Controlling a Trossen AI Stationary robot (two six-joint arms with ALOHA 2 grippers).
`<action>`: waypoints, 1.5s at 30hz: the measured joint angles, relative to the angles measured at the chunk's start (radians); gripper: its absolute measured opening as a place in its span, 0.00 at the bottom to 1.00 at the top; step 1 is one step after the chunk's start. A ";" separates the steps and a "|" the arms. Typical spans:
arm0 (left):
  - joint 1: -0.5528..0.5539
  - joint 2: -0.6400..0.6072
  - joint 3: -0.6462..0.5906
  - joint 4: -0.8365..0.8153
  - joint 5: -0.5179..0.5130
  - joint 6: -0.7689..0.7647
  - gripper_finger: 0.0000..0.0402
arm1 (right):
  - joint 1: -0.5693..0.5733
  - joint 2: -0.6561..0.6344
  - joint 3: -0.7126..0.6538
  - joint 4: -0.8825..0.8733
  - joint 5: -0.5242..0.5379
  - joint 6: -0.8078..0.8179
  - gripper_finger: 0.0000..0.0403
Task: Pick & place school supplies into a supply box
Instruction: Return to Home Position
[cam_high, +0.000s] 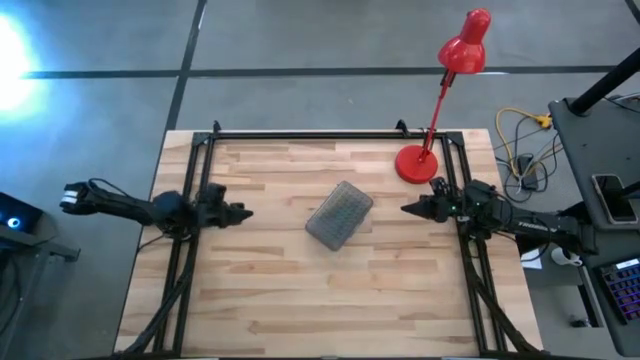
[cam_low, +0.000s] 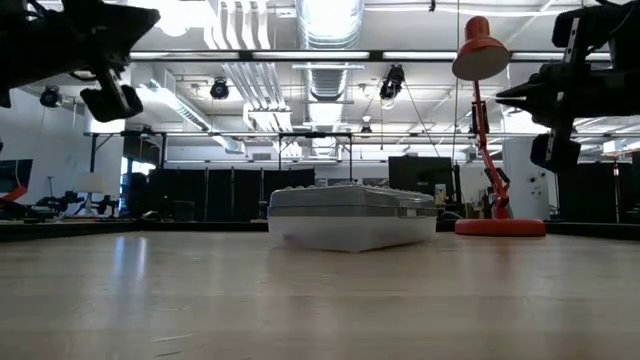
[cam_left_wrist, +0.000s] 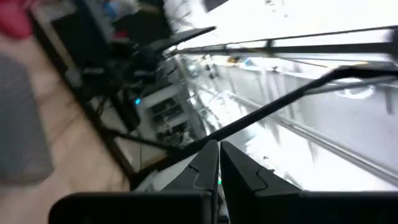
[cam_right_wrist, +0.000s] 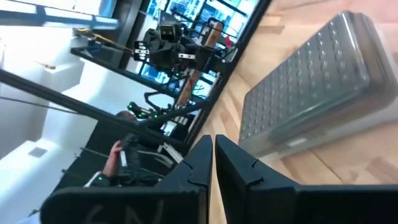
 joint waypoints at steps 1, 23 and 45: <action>0.000 0.001 0.000 -0.012 0.001 -0.028 0.00 | 0.000 0.001 0.000 -0.004 0.000 0.010 0.03; 0.299 -0.399 0.000 -0.201 0.006 -0.045 0.00 | 0.254 -0.161 -0.004 -0.031 -0.002 0.013 0.03; 0.299 -0.100 -0.007 -0.255 0.006 -0.045 0.00 | 0.255 -0.145 -0.004 -0.029 -0.001 0.019 0.03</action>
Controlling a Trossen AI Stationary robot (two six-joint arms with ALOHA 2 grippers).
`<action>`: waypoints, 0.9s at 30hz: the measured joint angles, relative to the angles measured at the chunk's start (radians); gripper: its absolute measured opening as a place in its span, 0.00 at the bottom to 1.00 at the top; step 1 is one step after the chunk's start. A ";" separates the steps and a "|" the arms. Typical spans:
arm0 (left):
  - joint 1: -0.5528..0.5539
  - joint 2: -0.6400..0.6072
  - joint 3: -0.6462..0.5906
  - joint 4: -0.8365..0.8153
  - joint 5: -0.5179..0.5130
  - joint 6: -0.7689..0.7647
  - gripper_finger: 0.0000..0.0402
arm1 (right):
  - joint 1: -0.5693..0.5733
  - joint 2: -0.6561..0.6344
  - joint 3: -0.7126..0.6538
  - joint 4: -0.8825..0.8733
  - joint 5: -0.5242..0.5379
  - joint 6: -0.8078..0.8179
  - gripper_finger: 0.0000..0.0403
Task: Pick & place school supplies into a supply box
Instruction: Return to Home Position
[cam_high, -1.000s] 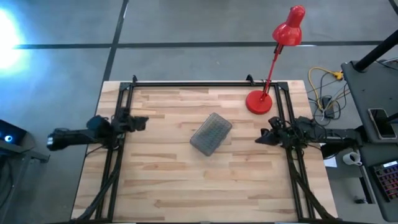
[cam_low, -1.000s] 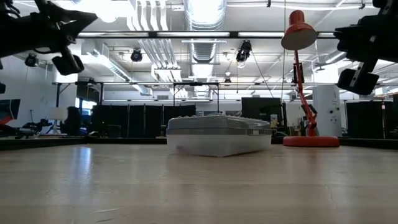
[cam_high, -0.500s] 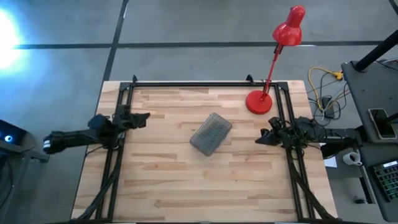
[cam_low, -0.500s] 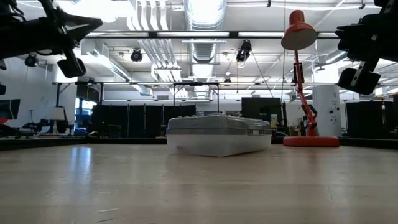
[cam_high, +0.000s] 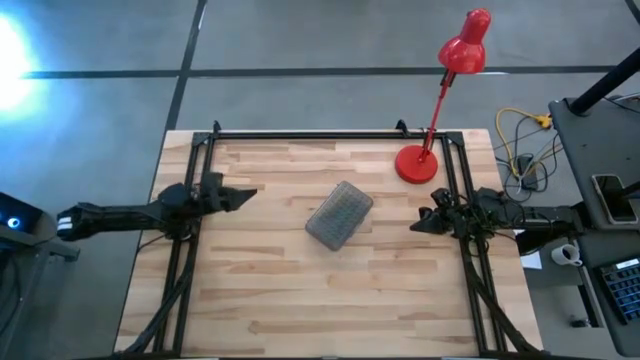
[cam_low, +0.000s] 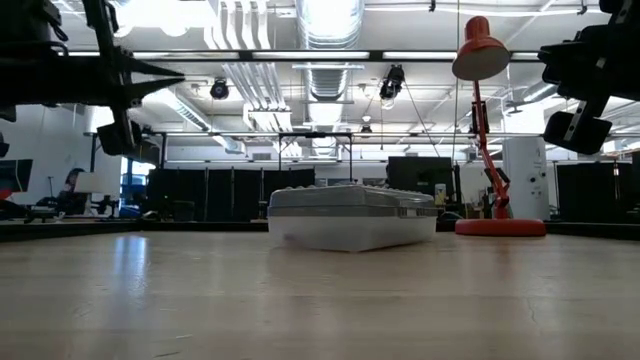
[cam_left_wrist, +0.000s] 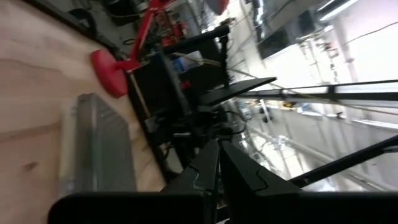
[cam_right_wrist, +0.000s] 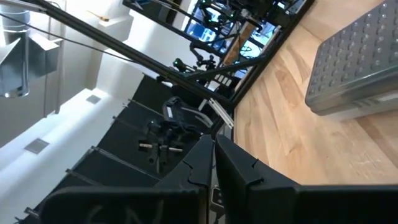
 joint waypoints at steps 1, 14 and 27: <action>0.000 0.017 0.000 0.001 0.000 0.000 0.00 | 0.000 0.000 0.000 0.000 0.000 0.000 0.03; 0.000 0.209 0.000 0.001 0.000 0.000 0.00 | 0.000 0.001 0.000 0.000 0.000 0.001 0.03; 0.000 0.367 0.000 0.001 0.000 0.000 0.00 | 0.000 0.001 0.000 0.000 0.000 0.001 0.03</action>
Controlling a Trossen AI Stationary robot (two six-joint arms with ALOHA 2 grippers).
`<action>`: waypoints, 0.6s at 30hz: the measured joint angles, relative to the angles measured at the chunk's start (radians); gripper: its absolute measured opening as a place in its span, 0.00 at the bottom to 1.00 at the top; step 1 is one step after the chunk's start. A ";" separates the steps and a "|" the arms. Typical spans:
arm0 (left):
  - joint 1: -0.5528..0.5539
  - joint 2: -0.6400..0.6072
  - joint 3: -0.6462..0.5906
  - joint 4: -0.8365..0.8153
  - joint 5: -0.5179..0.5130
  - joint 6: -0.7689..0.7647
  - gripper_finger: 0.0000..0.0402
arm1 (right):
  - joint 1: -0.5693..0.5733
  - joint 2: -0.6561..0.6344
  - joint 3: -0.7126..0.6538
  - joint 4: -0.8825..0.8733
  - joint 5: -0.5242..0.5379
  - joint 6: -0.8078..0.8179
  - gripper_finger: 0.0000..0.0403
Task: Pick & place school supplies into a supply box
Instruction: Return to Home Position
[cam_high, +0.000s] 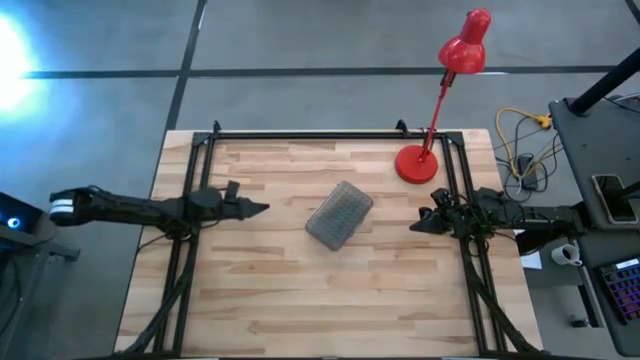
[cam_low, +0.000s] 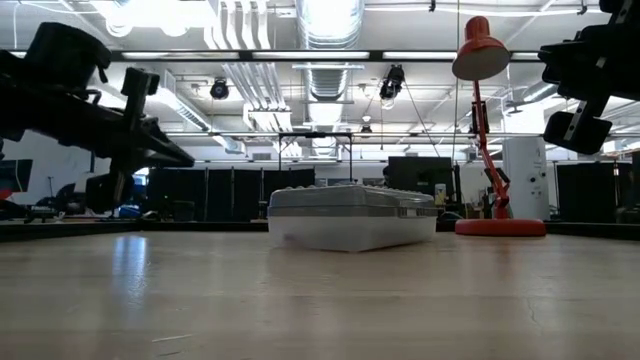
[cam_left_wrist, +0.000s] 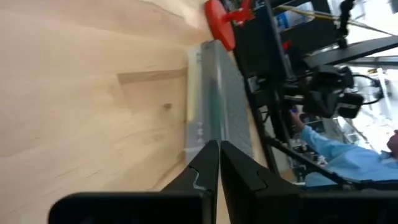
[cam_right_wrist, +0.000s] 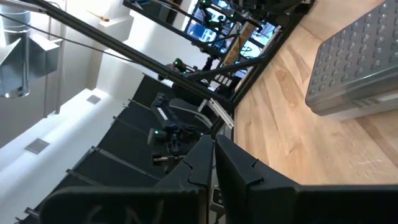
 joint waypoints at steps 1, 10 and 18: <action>0.000 0.010 0.000 0.000 0.000 0.000 0.00 | 0.000 0.000 0.000 0.000 0.000 -0.001 0.03; 0.000 0.103 0.000 0.000 0.000 0.000 0.00 | 0.000 0.000 0.000 0.000 0.000 -0.002 0.03; 0.000 0.169 0.000 0.000 0.000 0.000 0.00 | 0.000 0.000 0.000 0.000 0.000 -0.002 0.03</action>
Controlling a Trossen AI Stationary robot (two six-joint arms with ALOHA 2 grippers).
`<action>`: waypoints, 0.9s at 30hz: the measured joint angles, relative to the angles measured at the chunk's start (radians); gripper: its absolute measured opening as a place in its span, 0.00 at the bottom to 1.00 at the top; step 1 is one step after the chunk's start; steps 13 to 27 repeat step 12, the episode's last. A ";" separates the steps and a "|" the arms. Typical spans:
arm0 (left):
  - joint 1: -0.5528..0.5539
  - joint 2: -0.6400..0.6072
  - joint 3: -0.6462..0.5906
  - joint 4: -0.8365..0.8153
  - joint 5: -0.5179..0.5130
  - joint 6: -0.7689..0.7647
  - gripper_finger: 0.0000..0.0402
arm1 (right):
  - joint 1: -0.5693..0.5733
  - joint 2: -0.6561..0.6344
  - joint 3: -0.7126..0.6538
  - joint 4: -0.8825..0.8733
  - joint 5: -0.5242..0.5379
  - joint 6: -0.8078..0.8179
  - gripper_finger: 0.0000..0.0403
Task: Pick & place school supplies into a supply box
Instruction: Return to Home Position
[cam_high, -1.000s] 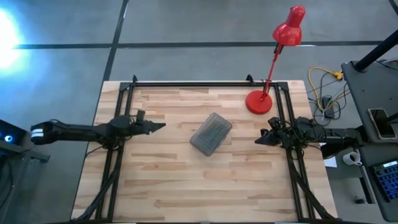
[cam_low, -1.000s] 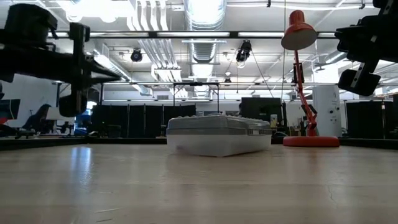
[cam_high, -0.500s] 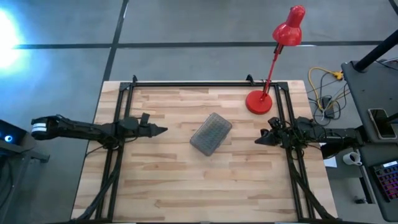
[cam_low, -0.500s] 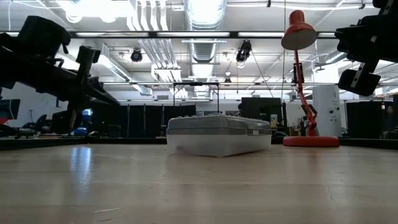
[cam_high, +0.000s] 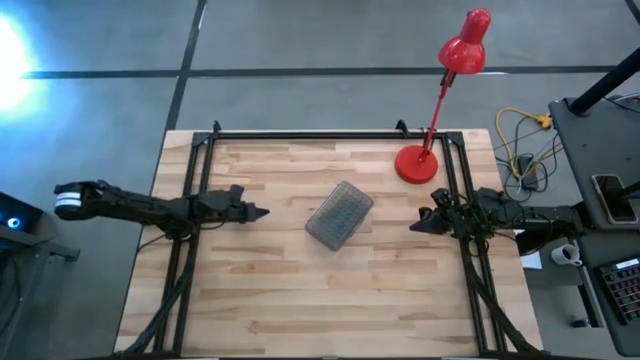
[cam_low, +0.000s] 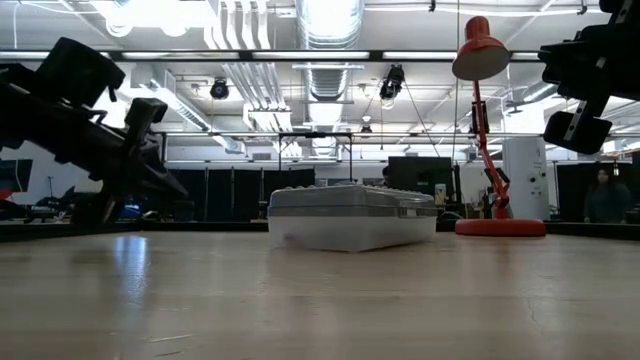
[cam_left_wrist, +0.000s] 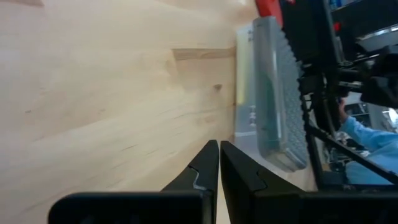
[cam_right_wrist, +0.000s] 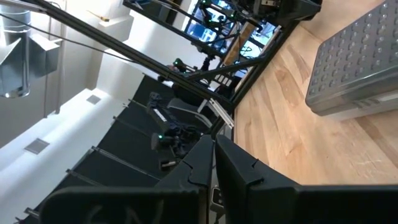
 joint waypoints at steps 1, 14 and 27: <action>0.000 0.008 0.000 0.000 0.000 0.000 0.00 | 0.000 0.000 0.000 0.000 0.000 0.001 0.03; 0.000 0.066 0.000 0.000 0.000 0.000 0.00 | 0.000 0.000 0.000 0.000 0.000 0.000 0.03; 0.000 0.066 0.000 0.000 0.000 0.000 0.00 | 0.000 0.000 0.000 0.000 0.000 0.000 0.03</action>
